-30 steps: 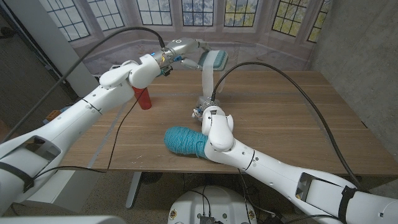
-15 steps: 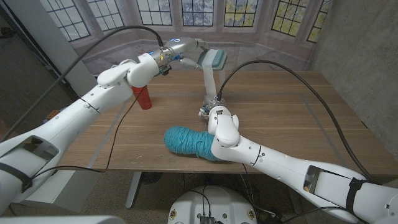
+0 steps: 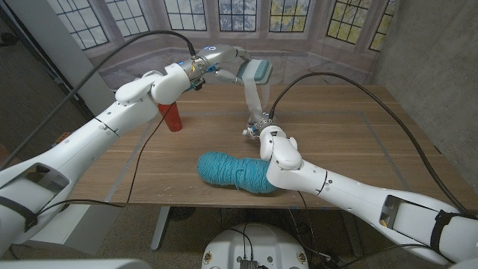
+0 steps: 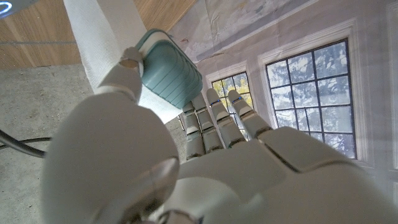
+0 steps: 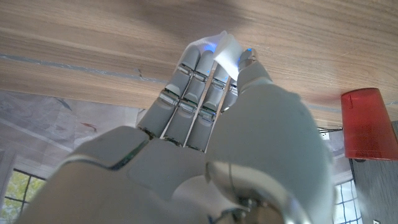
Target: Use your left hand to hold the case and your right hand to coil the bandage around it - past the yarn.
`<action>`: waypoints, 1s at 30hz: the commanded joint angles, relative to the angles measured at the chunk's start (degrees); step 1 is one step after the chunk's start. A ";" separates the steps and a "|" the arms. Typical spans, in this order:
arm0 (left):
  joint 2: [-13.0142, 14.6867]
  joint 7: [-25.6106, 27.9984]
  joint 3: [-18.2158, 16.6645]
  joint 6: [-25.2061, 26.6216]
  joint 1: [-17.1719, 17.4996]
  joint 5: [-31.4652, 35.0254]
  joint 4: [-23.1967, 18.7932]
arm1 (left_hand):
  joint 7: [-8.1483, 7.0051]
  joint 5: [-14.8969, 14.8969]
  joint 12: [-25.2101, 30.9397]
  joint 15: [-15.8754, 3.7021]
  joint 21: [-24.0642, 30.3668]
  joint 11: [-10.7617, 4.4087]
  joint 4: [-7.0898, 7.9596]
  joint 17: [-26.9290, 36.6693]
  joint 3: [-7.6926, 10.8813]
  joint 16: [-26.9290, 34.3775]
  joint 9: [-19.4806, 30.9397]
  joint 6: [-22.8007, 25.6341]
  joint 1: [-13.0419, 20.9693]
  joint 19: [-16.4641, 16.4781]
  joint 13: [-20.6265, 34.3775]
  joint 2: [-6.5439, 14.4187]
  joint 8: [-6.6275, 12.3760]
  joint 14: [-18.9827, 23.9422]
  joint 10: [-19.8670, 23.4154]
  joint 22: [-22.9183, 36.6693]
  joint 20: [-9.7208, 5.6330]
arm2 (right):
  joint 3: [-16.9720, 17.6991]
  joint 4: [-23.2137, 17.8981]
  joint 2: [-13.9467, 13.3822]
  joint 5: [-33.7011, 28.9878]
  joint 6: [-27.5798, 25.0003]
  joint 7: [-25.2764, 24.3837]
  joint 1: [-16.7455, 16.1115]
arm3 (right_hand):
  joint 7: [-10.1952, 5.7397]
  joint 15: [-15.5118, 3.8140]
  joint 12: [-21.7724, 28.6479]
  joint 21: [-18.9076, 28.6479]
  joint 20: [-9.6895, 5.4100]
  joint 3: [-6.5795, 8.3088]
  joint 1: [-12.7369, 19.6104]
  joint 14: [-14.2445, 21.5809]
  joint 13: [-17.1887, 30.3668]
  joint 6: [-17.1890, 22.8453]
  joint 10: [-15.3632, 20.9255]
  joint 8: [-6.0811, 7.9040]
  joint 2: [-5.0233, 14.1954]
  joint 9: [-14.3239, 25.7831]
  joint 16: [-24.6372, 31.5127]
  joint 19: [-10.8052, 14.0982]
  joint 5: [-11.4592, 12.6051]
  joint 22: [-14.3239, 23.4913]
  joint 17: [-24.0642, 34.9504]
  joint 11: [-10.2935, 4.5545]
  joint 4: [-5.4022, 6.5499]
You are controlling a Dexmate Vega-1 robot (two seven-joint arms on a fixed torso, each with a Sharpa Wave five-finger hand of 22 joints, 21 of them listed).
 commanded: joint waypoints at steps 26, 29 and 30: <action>0.68 -1.39 -0.71 -0.36 1.05 -1.89 -1.71 | -1.86 0.34 0.28 0.27 0.08 -2.66 0.87 0.19 1.07 0.10 0.11 2.45 -3.43 -0.15 0.09 3.92 18.78 -0.08 2.84 0.24 -0.12 | 2.15 -0.18 -6.31 6.91 6.60 -7.24 1.77 | -0.73 -6.79 0.42 -0.17 -3.04 -0.58 0.80 0.30 0.69 0.02 1.06 0.43 0.22 0.20 -0.47 -0.43 0.29 0.05 0.15 -1.31 0.27; 0.76 -1.73 -0.76 -0.43 1.13 -2.09 -1.96 | -1.85 0.34 0.26 0.25 0.09 -2.68 0.90 0.14 1.09 0.08 0.13 2.48 -3.54 -0.16 0.03 3.88 18.79 -0.04 2.87 0.25 -0.13 | 2.35 0.29 -6.37 7.16 6.75 -7.47 1.93 | -0.78 -6.79 0.37 -0.19 -3.06 -0.61 0.81 0.29 0.65 0.04 1.02 0.44 0.21 0.19 -0.52 -0.48 0.29 0.04 0.14 -1.43 0.27; 0.78 -1.85 -0.79 -0.43 1.17 -2.20 -2.03 | -1.86 0.34 0.27 0.29 0.10 -2.75 0.96 0.16 1.10 0.09 0.12 2.47 -3.60 -0.13 0.03 3.95 18.78 -0.07 2.91 0.25 -0.14 | 2.46 0.47 -6.38 7.32 6.87 -7.56 1.94 | -0.78 -6.79 0.37 -0.19 -3.07 -0.61 0.82 0.29 0.65 0.03 1.03 0.44 0.21 0.19 -0.54 -0.46 0.29 0.04 0.14 -1.36 0.27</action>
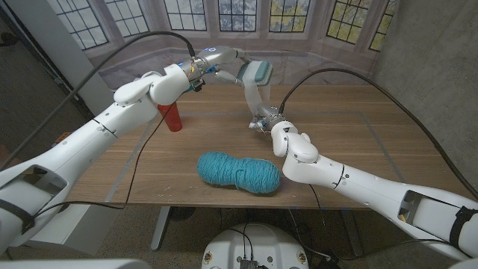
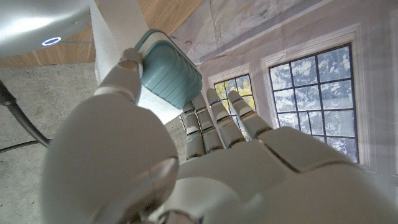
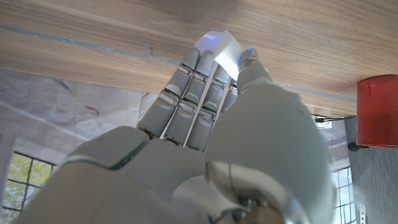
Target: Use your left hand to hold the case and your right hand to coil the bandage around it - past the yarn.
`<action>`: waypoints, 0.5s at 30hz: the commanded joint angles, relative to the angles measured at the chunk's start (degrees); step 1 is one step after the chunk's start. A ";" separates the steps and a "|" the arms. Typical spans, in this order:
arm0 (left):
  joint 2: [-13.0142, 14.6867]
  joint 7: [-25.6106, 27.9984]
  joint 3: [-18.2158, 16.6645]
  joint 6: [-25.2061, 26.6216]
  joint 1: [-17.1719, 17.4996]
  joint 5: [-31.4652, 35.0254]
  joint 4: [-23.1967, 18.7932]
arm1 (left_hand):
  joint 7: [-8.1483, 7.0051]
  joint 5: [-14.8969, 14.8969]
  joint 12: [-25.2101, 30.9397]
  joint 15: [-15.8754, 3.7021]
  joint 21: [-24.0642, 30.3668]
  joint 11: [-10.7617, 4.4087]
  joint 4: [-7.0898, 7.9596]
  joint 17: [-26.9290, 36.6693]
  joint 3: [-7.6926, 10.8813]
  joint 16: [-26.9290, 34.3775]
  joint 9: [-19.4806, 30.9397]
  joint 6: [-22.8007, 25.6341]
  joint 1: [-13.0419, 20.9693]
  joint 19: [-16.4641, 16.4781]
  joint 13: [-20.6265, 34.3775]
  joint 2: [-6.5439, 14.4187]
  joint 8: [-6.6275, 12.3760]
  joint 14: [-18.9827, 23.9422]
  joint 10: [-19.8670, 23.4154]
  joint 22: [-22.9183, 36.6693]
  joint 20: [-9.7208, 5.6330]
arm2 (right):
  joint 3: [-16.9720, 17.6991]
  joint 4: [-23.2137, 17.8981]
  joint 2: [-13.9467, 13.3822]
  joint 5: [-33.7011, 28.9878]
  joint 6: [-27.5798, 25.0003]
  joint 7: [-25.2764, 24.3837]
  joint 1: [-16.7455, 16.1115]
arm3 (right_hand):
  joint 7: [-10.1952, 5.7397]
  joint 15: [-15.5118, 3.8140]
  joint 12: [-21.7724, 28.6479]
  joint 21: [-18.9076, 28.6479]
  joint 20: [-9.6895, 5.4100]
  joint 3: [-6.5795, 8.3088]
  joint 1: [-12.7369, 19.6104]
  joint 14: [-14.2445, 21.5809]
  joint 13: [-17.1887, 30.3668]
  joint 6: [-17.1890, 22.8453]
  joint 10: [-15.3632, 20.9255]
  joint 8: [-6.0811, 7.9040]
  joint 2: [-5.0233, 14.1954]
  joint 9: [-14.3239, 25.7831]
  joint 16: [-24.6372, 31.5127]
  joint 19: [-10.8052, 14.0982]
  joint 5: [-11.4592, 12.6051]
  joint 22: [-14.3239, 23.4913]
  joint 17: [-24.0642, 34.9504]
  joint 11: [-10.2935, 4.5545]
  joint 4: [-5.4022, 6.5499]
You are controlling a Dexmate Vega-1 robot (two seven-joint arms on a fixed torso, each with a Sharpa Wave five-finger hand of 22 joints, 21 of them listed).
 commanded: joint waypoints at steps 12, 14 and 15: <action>1.08 -1.86 -1.29 -1.01 1.10 -2.38 -2.20 | -1.82 0.34 0.49 0.31 0.10 -2.62 0.98 0.06 1.23 0.04 0.09 2.45 -3.24 -0.19 0.10 3.69 18.75 -0.03 2.82 0.25 -0.13 | 1.09 5.04 0.36 2.13 0.50 -1.37 2.13 | -0.29 -6.79 0.07 -0.26 -3.12 -0.29 0.67 0.35 0.21 -0.01 0.87 0.17 0.09 0.22 -0.31 -0.63 0.23 0.19 0.12 -1.37 -0.08; 1.30 -2.11 -1.49 -1.06 1.32 -2.72 -2.38 | -1.80 0.32 0.45 0.31 0.10 -2.63 0.98 0.10 1.18 0.07 0.06 2.43 -3.28 -0.20 0.09 3.70 18.72 -0.05 2.73 0.25 -0.16 | 1.03 5.48 0.44 2.18 0.45 -1.53 2.38 | -0.29 -6.79 0.07 -0.26 -3.12 -0.30 0.67 0.35 0.22 0.01 0.87 0.18 0.09 0.21 -0.32 -0.64 0.23 0.19 0.12 -1.42 -0.07; 1.45 -2.23 -1.56 -1.06 1.41 -2.71 -2.46 | -1.82 0.32 0.46 0.31 0.09 -2.61 0.97 0.11 1.17 0.08 0.09 2.40 -3.27 -0.25 0.09 3.70 18.72 -0.05 2.74 0.25 -0.14 | 0.98 5.69 0.45 2.24 0.44 -1.50 2.55 | -0.33 -6.79 0.07 -0.27 -3.14 -0.31 0.67 0.36 0.21 -0.01 0.92 0.18 0.11 0.21 -0.34 -0.66 0.23 0.19 0.12 -1.42 -0.07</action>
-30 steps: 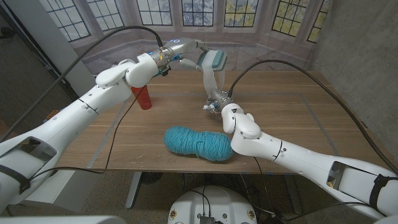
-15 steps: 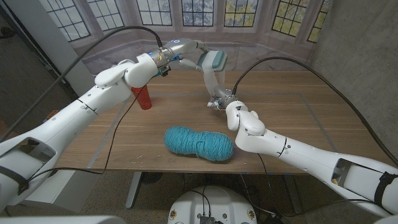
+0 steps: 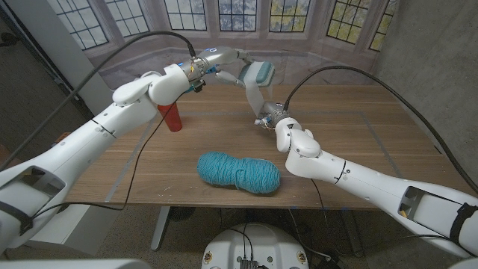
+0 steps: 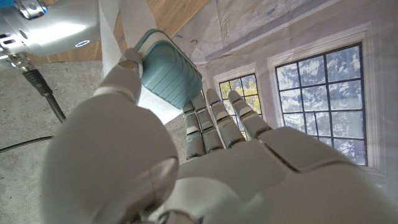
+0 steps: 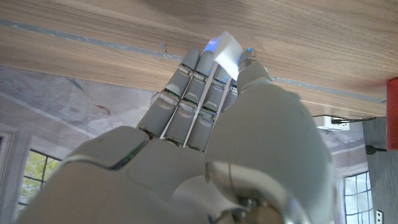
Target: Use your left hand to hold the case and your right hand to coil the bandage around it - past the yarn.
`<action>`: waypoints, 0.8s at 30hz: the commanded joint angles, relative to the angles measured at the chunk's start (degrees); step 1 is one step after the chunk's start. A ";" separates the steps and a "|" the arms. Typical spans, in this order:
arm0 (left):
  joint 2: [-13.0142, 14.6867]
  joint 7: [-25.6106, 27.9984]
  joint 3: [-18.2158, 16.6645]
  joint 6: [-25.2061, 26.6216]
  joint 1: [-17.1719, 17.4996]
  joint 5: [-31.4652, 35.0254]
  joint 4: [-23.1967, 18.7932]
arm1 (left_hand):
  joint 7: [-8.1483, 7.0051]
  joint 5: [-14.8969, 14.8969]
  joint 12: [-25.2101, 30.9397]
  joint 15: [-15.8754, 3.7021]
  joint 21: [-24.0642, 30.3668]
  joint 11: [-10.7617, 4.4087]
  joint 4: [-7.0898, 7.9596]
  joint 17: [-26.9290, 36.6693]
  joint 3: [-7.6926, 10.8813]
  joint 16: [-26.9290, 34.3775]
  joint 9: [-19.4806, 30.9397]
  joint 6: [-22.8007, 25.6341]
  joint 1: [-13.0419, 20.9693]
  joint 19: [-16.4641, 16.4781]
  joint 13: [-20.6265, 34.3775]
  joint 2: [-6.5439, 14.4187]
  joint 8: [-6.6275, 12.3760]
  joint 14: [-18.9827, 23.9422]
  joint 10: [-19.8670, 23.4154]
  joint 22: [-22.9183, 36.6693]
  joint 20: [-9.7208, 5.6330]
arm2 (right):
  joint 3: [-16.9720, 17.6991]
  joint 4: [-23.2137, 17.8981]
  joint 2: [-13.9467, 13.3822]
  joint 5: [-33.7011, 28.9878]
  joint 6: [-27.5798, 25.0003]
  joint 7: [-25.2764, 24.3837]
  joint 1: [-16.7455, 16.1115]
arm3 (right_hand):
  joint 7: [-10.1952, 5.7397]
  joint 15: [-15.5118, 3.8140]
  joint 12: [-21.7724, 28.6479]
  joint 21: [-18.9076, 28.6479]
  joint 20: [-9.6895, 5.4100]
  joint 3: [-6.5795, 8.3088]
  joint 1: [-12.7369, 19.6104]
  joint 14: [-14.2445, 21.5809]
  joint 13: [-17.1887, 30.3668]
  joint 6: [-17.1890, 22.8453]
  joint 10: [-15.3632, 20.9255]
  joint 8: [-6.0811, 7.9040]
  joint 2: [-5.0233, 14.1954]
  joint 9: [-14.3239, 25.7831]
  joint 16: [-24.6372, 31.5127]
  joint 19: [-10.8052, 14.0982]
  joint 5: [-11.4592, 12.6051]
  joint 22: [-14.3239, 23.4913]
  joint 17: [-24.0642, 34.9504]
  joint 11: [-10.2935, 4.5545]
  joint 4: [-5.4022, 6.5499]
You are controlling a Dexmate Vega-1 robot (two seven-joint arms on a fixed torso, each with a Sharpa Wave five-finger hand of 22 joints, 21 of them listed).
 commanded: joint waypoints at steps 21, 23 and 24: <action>2.95 -3.59 -2.26 -0.20 3.32 -4.38 -2.62 | -1.64 0.31 0.15 0.48 0.02 -2.38 1.02 0.08 1.21 0.01 0.07 2.28 -3.65 -0.56 0.13 3.74 18.60 -0.31 2.46 0.26 -0.03 | -0.30 5.36 0.26 0.95 0.01 -0.59 4.73 | -0.45 -6.79 -0.06 -0.36 -3.34 -0.47 0.70 0.46 0.23 -0.04 0.97 0.23 0.17 0.15 -0.33 -0.43 0.26 0.17 0.19 -1.19 0.00; 3.01 -3.91 -2.21 -0.16 3.37 -4.57 -2.62 | -1.60 0.30 0.12 0.54 0.00 -2.31 0.99 0.10 1.17 0.03 0.06 2.22 -3.64 -0.60 0.14 3.74 18.56 -0.34 2.35 0.26 0.00 | -0.30 5.51 0.29 0.93 0.20 -0.61 4.92 | -0.46 -6.78 -0.06 -0.35 -3.36 -0.49 0.71 0.46 0.22 -0.12 1.01 0.20 0.16 0.15 -0.35 -0.40 0.26 0.17 0.20 -1.18 0.00; 3.05 -3.96 -2.17 -0.18 3.40 -4.53 -2.58 | -1.72 0.31 0.13 0.55 0.00 -2.33 0.97 0.09 1.20 0.00 0.05 2.21 -3.62 -0.61 0.14 3.74 18.55 -0.40 2.35 0.26 0.01 | -0.31 5.60 0.31 0.93 0.30 -0.60 5.02 | -0.43 -6.78 -0.03 -0.36 -3.34 -0.50 0.71 0.44 0.21 -0.15 1.11 0.19 0.15 0.15 -0.38 -0.41 0.26 0.17 0.20 -1.17 -0.01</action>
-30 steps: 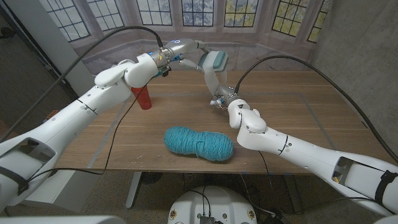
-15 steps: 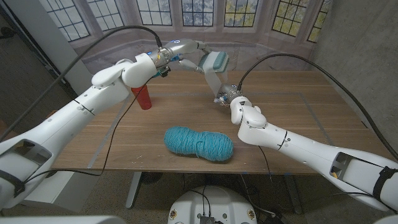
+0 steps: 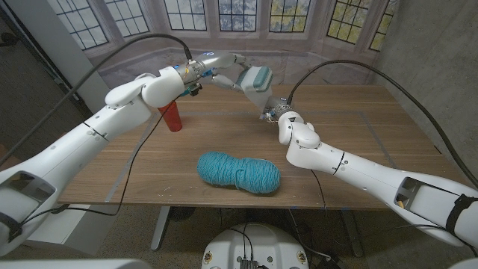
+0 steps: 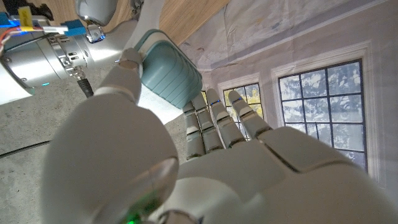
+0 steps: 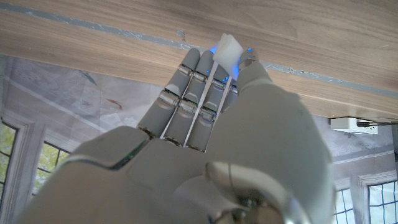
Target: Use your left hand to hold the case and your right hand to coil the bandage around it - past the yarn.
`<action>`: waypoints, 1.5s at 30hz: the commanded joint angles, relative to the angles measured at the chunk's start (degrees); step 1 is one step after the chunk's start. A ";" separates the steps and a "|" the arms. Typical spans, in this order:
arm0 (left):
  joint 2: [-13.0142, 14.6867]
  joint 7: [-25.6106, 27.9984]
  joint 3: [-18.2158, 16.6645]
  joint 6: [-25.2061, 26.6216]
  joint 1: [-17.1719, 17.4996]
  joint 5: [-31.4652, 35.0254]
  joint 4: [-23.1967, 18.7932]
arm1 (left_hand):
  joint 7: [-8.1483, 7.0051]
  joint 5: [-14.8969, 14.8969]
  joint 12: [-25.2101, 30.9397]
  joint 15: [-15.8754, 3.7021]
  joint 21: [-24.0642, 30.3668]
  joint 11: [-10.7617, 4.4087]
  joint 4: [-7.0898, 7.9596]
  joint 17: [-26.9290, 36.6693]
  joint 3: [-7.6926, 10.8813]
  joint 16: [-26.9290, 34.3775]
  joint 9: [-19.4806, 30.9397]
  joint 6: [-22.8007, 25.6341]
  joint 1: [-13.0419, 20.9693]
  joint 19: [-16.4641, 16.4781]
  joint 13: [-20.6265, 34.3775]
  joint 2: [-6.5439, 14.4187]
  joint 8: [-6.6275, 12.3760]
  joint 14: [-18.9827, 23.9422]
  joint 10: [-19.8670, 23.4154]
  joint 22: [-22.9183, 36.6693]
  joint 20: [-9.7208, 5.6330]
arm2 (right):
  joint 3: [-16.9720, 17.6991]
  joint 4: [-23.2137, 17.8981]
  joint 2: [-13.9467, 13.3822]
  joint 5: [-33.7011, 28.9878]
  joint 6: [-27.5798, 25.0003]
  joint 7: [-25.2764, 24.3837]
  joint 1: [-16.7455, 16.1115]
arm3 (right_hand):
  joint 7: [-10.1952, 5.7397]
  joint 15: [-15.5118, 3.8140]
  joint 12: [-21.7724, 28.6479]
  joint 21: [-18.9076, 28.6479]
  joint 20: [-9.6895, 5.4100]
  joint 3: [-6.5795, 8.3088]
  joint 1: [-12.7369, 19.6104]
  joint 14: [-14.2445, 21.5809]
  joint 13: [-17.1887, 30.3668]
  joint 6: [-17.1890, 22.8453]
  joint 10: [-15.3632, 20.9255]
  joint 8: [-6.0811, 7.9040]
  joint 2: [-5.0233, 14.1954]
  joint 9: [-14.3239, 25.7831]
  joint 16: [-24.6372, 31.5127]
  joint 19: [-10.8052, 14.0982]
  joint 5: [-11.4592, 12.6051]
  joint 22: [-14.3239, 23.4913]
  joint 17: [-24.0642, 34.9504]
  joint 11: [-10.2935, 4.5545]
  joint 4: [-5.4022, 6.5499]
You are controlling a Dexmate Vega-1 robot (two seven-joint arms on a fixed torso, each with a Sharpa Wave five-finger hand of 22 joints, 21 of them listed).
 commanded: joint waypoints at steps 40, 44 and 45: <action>0.38 -6.46 1.96 -0.37 -0.33 -4.41 2.05 | -1.48 0.31 0.18 0.49 0.00 -1.90 0.88 0.14 0.98 0.06 0.08 2.01 -4.12 -0.50 0.03 3.75 18.32 -0.63 1.92 0.29 -0.16 | 1.44 3.52 0.38 -1.96 3.32 0.30 5.15 | -0.38 -6.80 -0.03 -0.19 -3.31 -0.38 0.82 0.40 0.36 0.02 0.88 0.24 0.24 0.13 -0.62 -0.60 0.33 0.14 0.42 -1.28 0.33; 0.29 -6.79 2.25 -0.49 -0.54 -4.38 2.19 | -1.42 0.31 0.15 0.52 0.01 -1.77 0.93 0.13 0.98 0.04 0.09 2.04 -4.22 -0.51 0.02 3.78 18.33 -0.68 1.83 0.29 -0.18 | 1.62 3.68 0.51 -2.21 3.51 0.30 5.30 | -0.35 -6.79 -0.03 -0.19 -3.33 -0.41 0.83 0.40 0.40 -0.04 0.87 0.23 0.24 0.13 -0.65 -0.59 0.33 0.14 0.46 -1.23 0.33; 0.24 -6.84 2.36 -0.51 -0.59 -4.30 2.23 | -1.50 0.29 0.16 0.48 0.01 -1.83 0.98 0.15 0.89 0.07 0.11 1.98 -4.34 -0.53 -0.03 3.74 18.31 -0.67 1.92 0.29 -0.16 | 1.67 3.72 0.55 -2.28 3.55 0.28 5.32 | -0.38 -6.79 -0.02 -0.20 -3.29 -0.41 0.84 0.40 0.40 -0.02 0.91 0.24 0.26 0.13 -0.67 -0.62 0.33 0.14 0.46 -1.27 0.33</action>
